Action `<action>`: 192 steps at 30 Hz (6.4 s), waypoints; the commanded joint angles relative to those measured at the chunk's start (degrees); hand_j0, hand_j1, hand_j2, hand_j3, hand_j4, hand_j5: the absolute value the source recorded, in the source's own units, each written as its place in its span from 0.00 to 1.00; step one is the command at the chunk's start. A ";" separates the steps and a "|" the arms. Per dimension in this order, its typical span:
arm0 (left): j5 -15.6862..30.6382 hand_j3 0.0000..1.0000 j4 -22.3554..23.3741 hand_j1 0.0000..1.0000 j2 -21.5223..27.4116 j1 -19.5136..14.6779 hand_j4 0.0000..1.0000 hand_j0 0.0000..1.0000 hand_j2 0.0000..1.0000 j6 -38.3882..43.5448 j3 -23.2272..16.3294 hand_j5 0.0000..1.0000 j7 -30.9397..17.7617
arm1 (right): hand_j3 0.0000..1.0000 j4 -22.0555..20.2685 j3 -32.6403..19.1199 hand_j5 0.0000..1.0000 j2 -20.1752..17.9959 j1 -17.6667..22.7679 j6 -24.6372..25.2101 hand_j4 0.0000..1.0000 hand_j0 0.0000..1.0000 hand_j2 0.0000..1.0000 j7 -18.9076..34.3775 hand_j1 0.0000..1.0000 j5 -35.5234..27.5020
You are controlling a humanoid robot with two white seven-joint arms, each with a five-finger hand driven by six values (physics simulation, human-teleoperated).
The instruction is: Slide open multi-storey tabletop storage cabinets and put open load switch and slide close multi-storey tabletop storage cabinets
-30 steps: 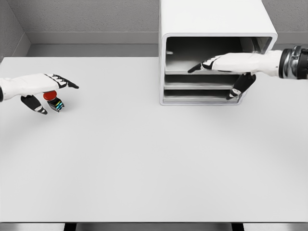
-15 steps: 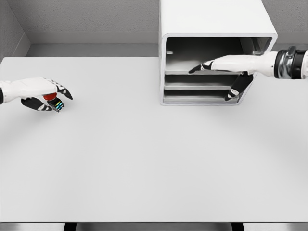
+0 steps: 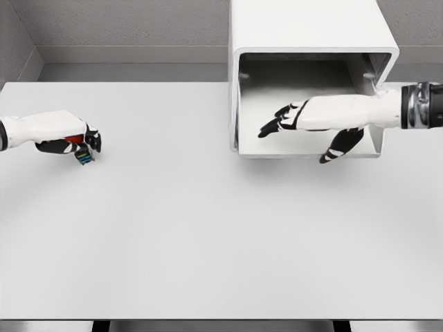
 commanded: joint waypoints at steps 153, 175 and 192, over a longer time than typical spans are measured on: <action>38.00 1.00 -34.10 1.00 7.47 -3.34 1.00 1.00 1.00 0.14 -8.22 1.00 0.01 | 1.00 0.32 -0.81 1.00 -5.41 1.50 -3.32 1.00 1.00 1.00 -6.78 1.00 5.12; 37.91 1.00 -34.10 1.00 7.64 -2.37 1.00 1.00 1.00 0.14 -8.22 1.00 0.01 | 1.00 -5.21 -0.72 1.00 -10.59 6.94 -3.32 1.00 1.00 1.00 -9.33 1.00 4.95; 37.64 1.00 -33.75 1.00 7.55 -2.11 1.00 1.00 1.00 0.14 -7.96 1.00 0.01 | 1.00 0.86 -0.11 1.00 -12.43 10.02 -3.32 1.00 1.00 1.00 -9.77 1.00 4.59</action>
